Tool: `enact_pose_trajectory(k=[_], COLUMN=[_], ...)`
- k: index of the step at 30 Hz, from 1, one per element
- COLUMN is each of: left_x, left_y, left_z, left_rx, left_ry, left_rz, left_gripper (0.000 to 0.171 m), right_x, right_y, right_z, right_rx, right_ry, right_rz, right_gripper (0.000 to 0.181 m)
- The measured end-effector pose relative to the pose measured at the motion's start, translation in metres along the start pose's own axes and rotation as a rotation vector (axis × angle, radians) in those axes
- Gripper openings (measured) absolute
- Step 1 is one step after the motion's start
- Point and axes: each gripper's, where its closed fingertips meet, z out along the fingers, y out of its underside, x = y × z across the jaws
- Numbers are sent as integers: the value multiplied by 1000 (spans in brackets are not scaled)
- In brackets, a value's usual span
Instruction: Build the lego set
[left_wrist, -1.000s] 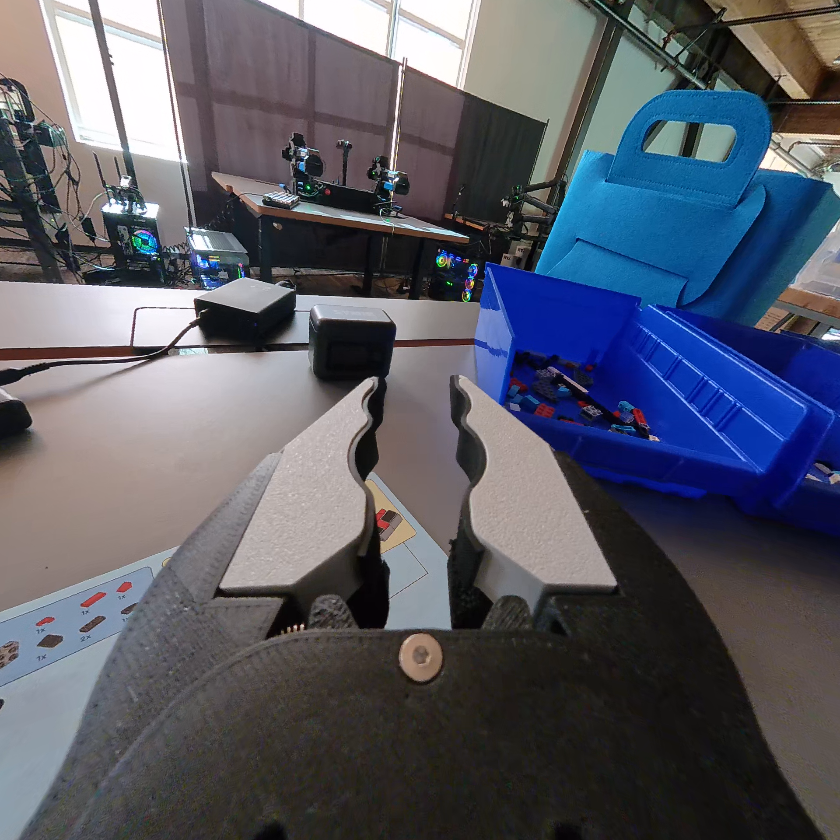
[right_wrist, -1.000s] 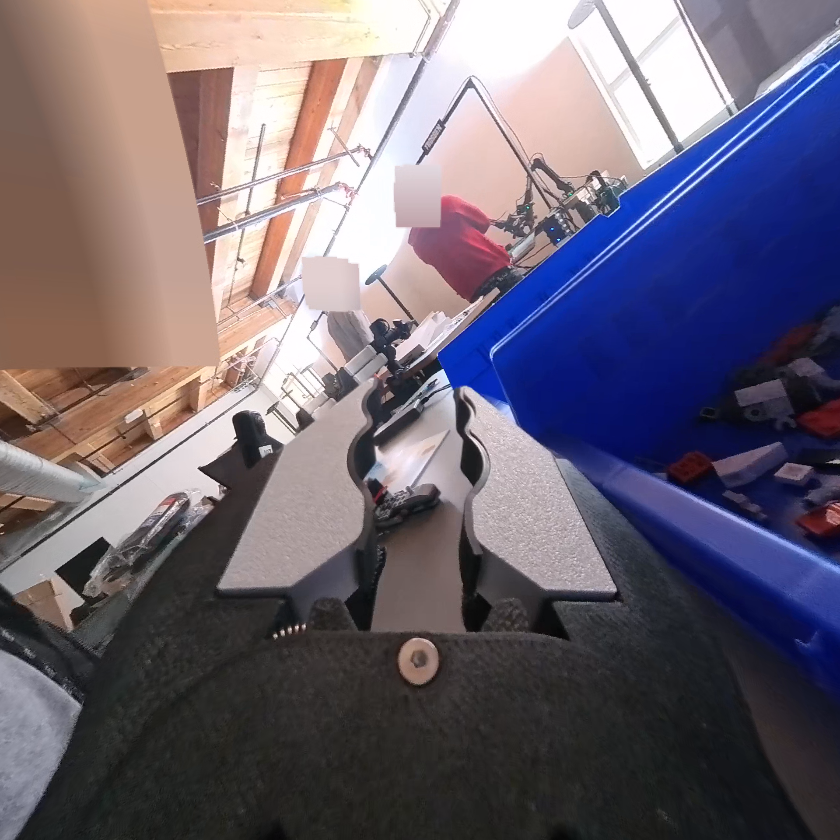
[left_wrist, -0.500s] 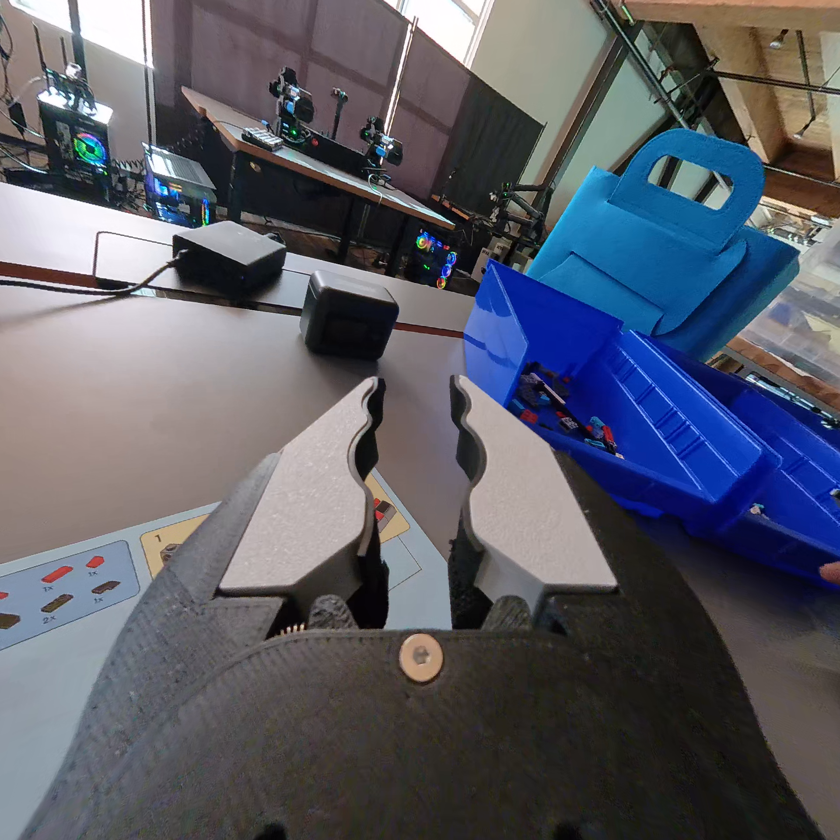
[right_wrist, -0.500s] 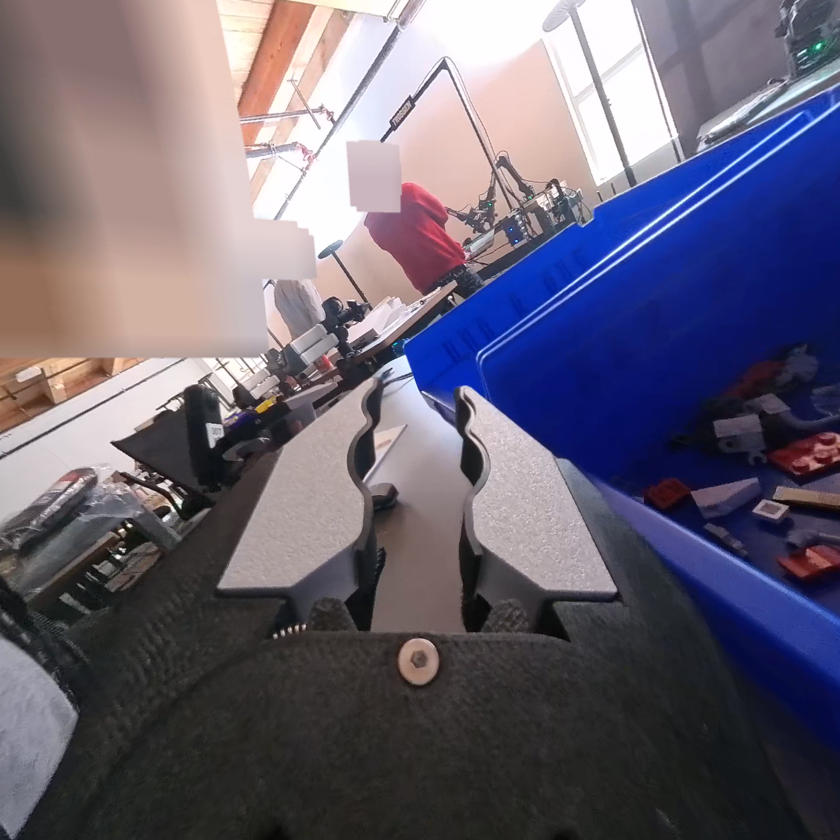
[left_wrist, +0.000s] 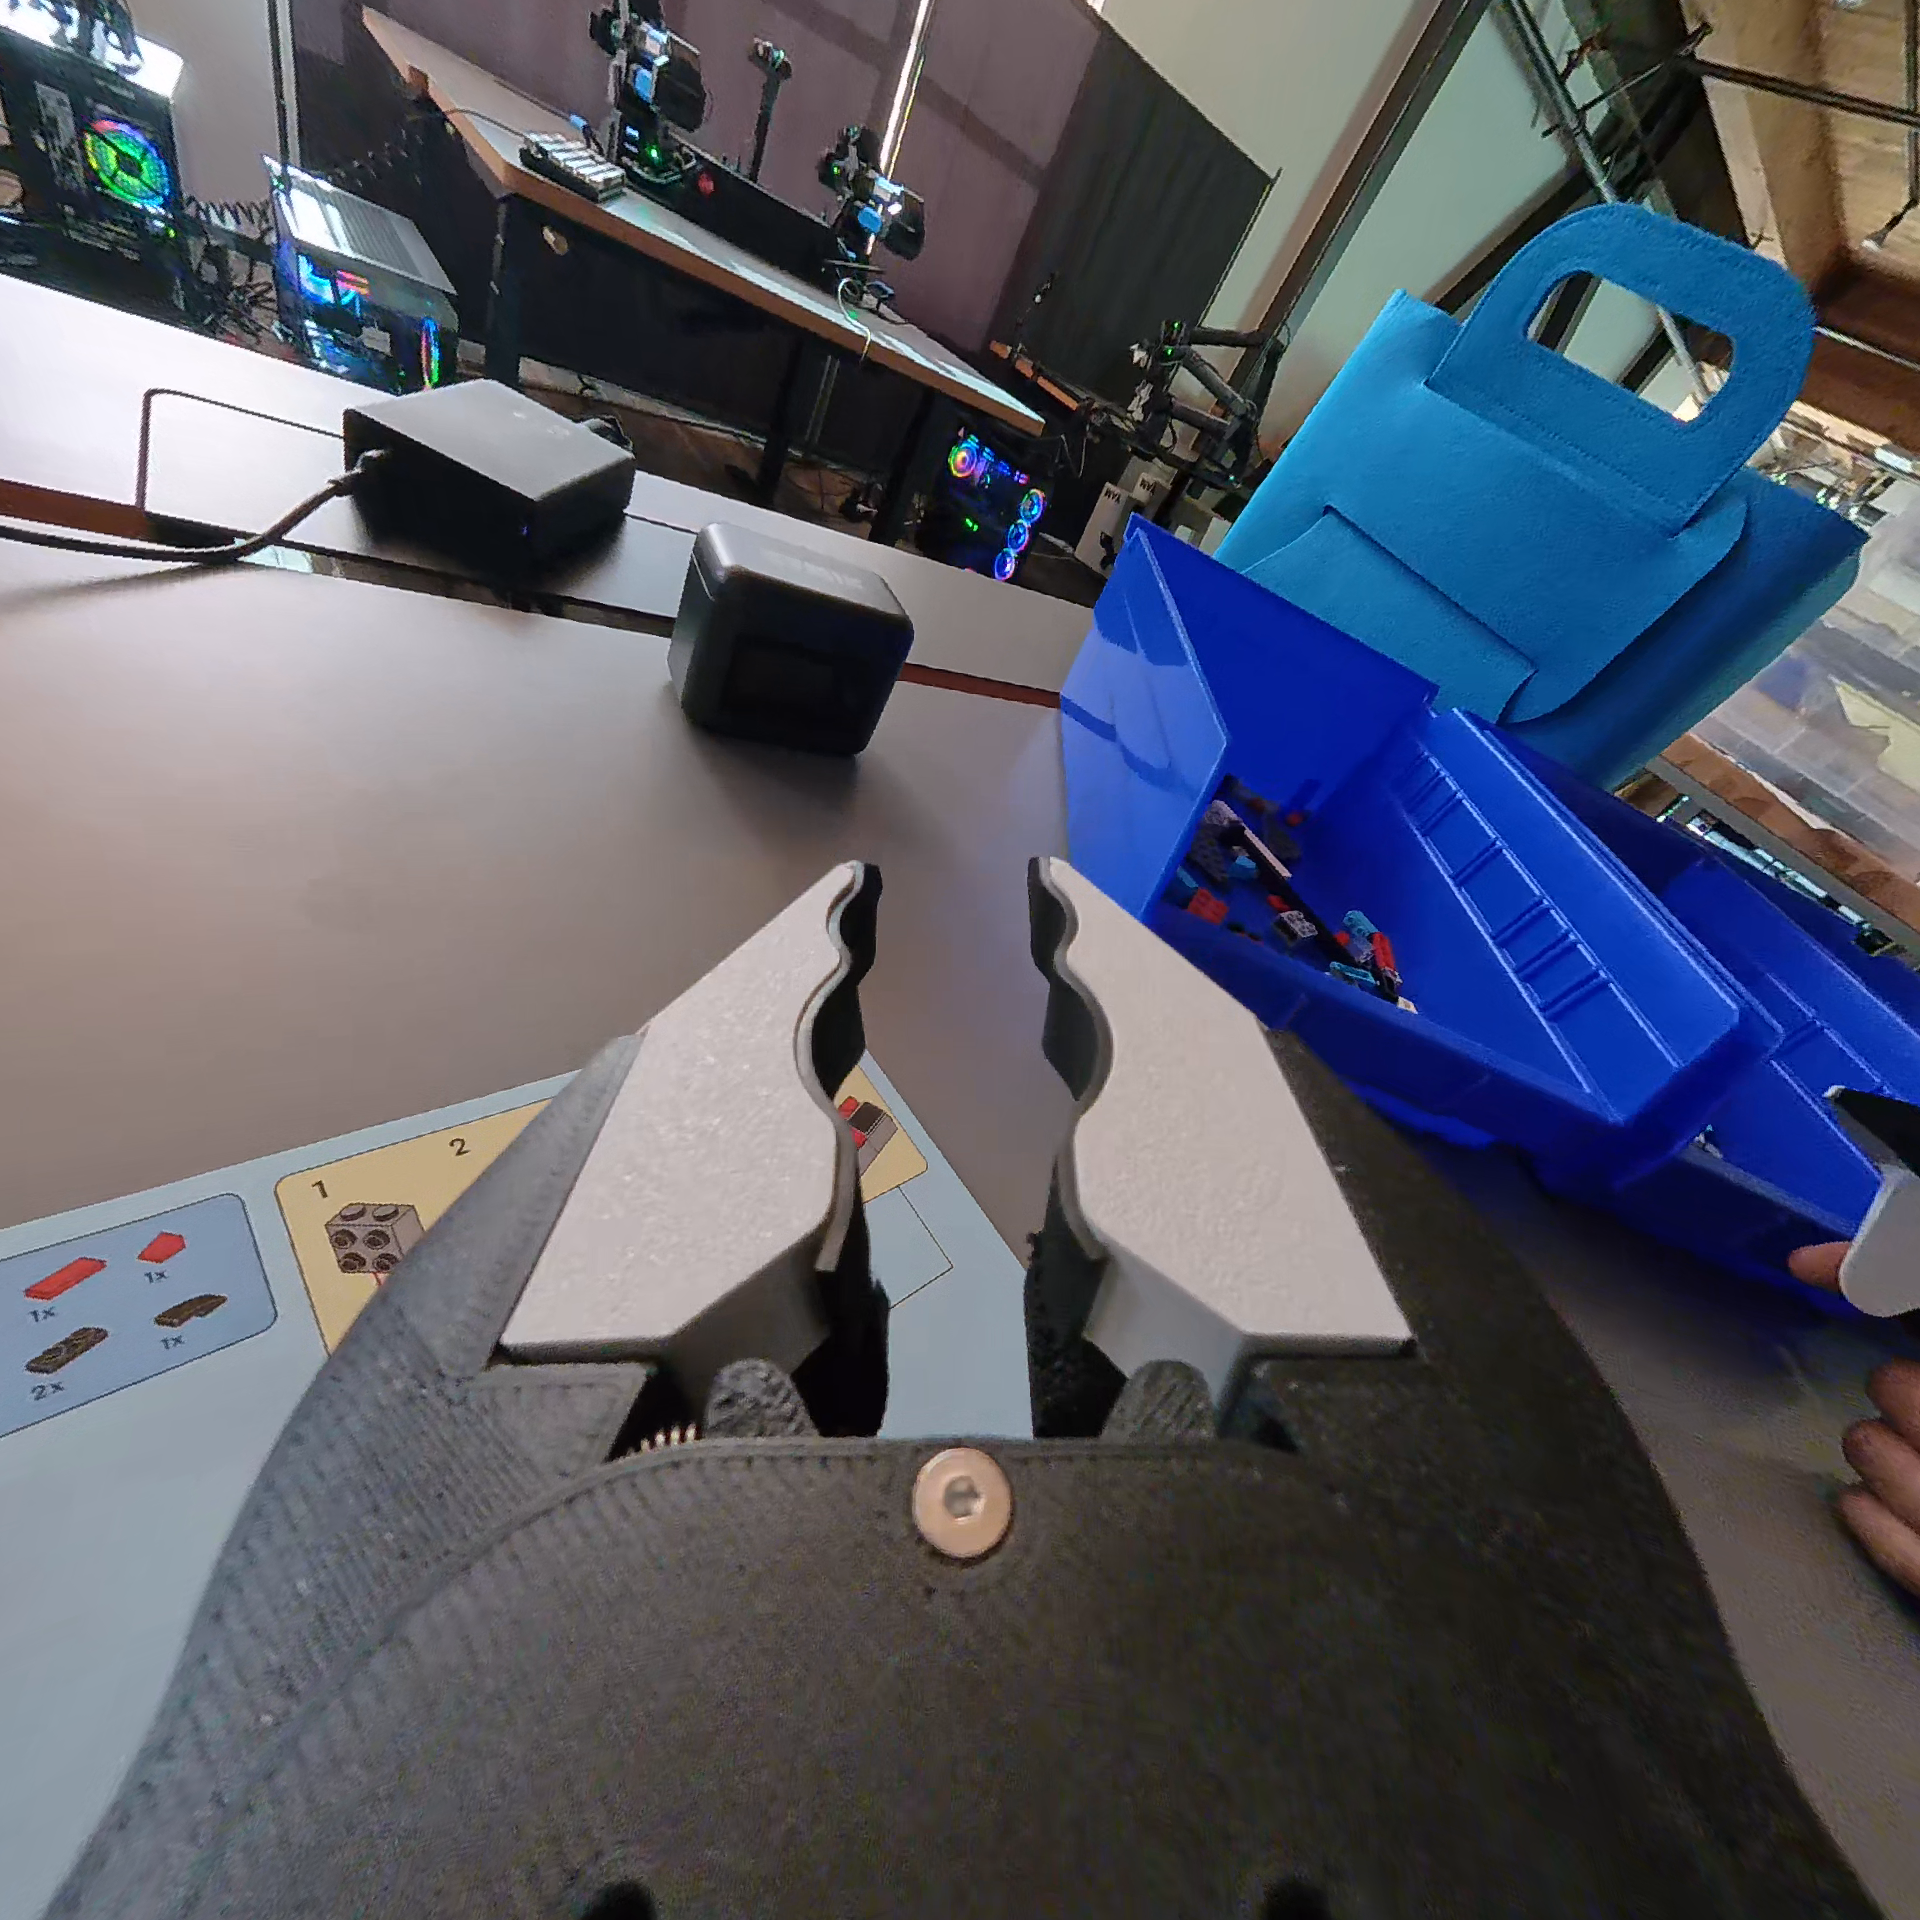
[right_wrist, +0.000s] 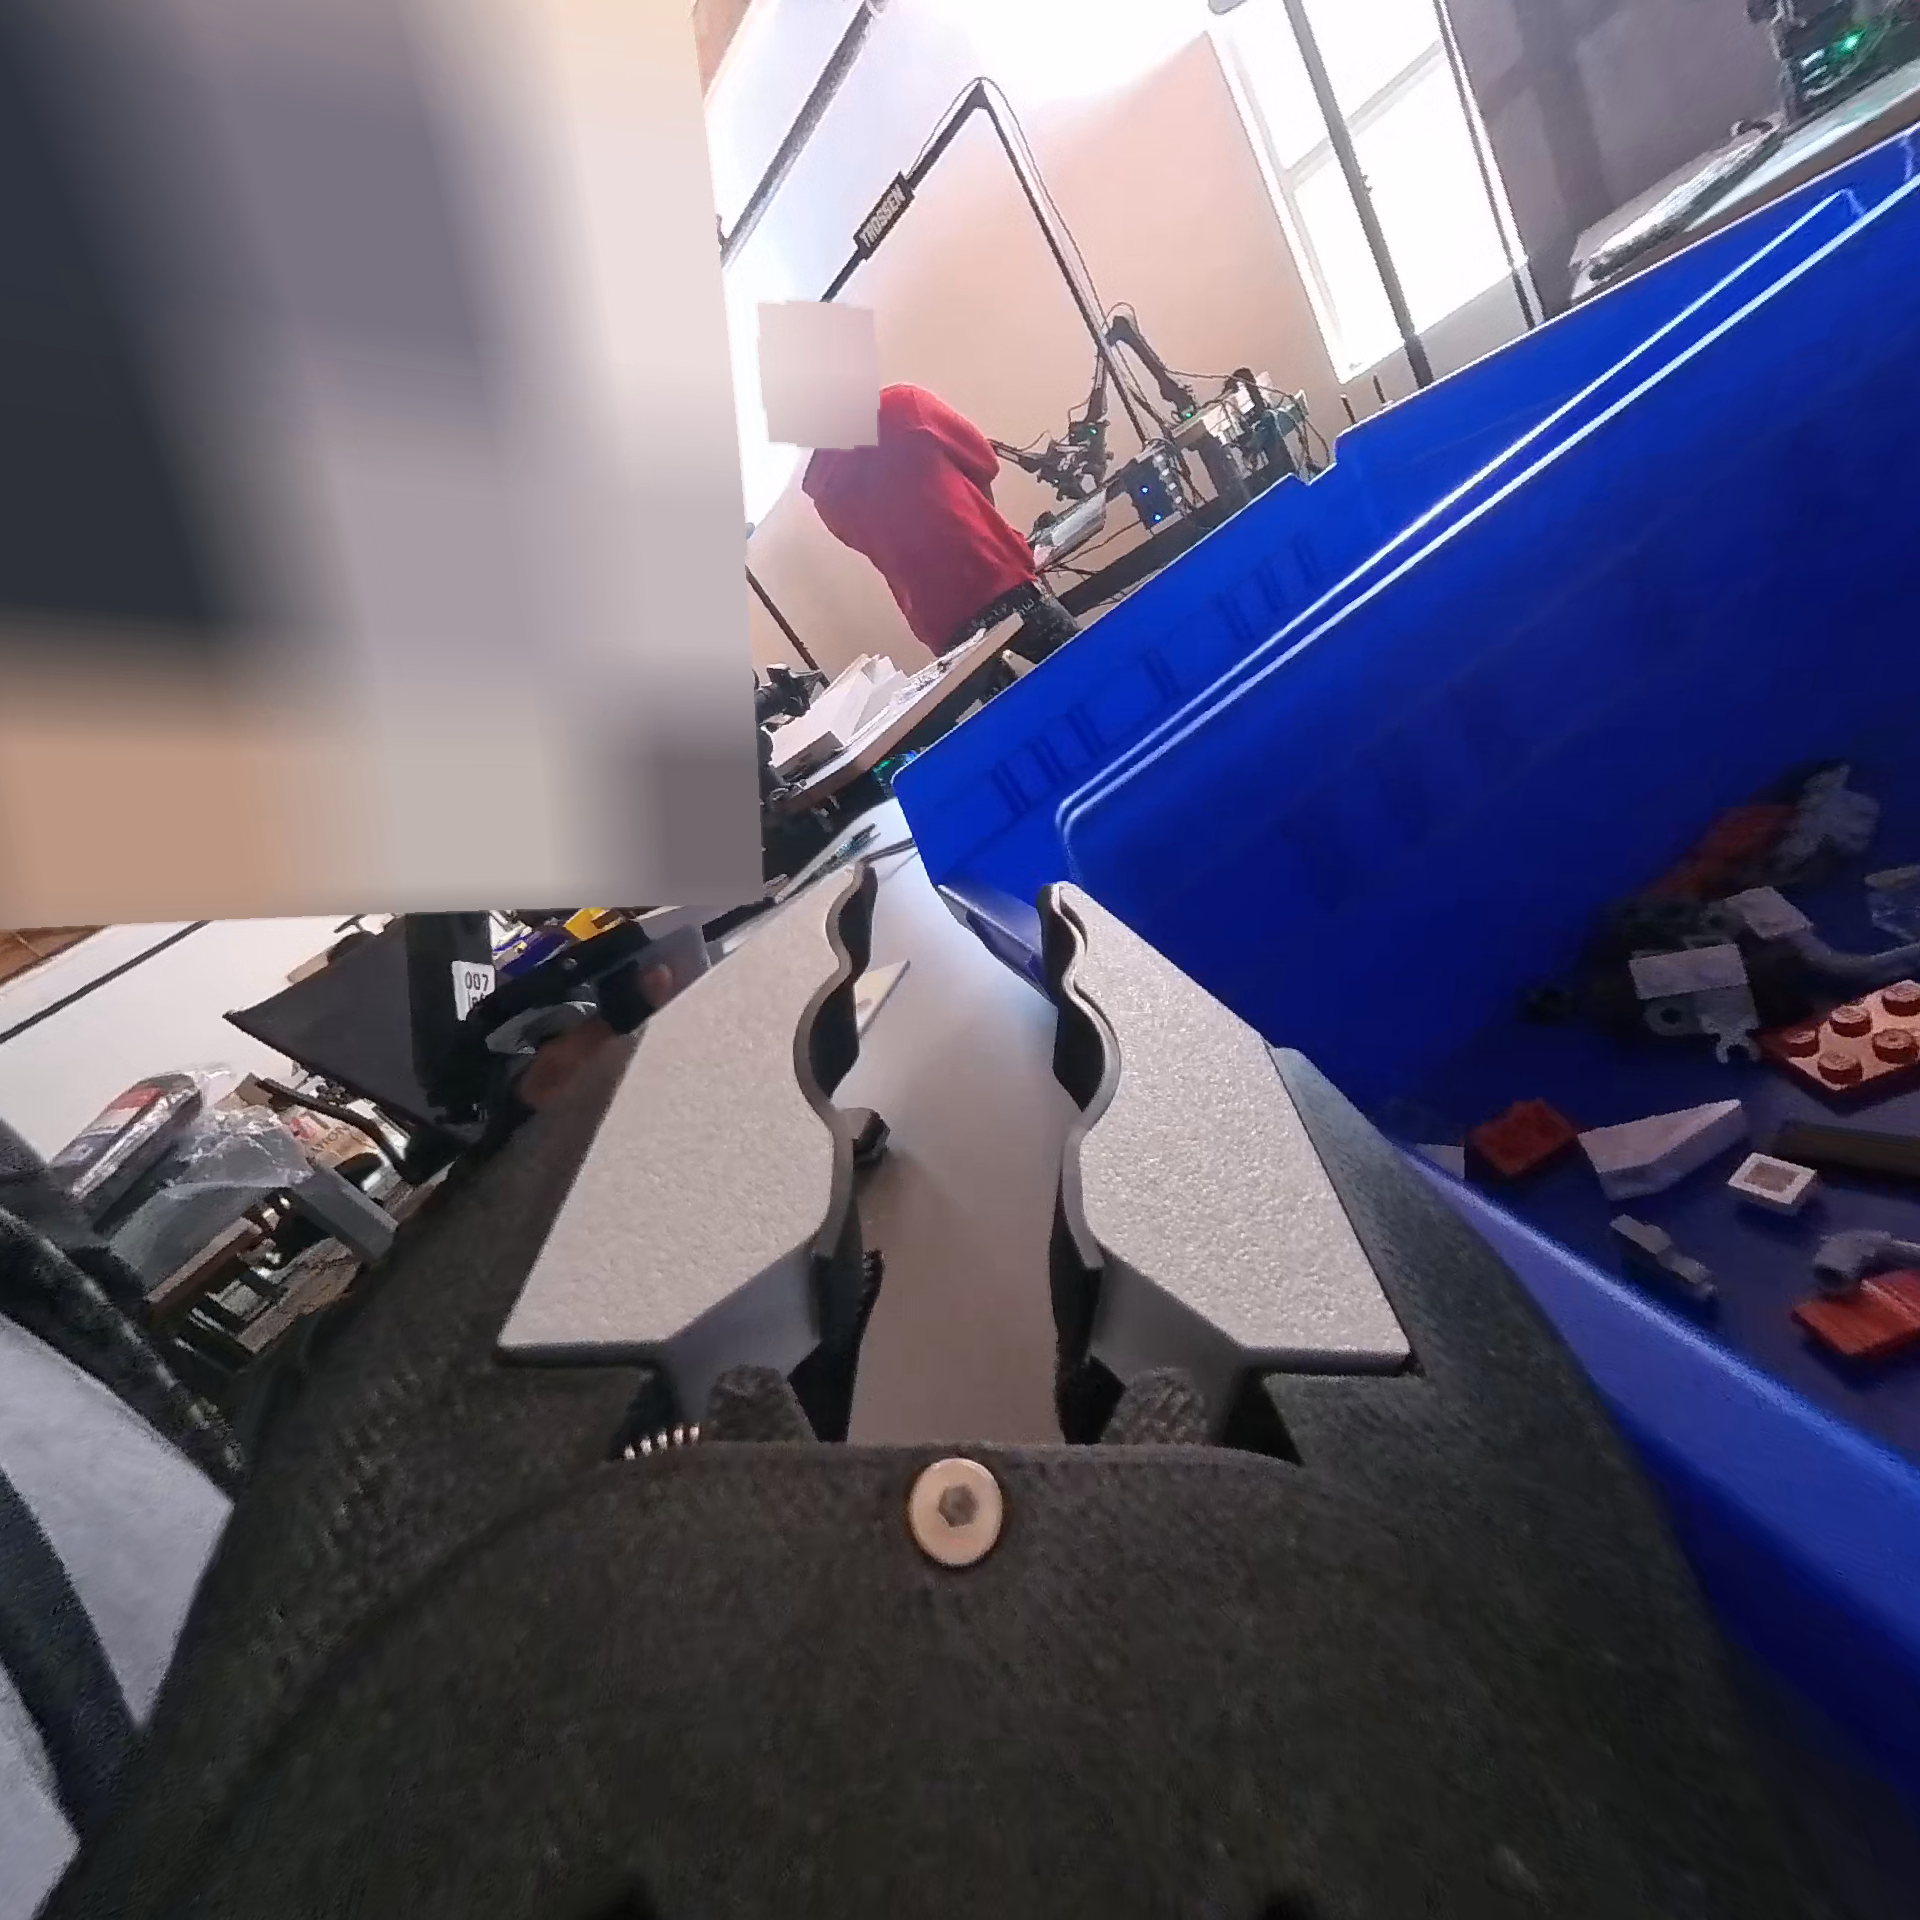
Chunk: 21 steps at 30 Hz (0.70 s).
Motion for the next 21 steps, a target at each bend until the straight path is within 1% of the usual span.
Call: enact_pose_trajectory(k=[8, 21], left_x=[-2, -1], left_y=[2, 3], left_z=[2, 3], left_rx=[-17, -25], left_ry=[-10, -9], left_rz=[-6, -7], left_gripper=[30, 30], right_x=[1, 1], right_y=[-2, -1], right_z=[-2, -1], right_rx=[9, 5], right_ry=[-12, -6], right_rz=[23, 13], right_gripper=[33, 33])
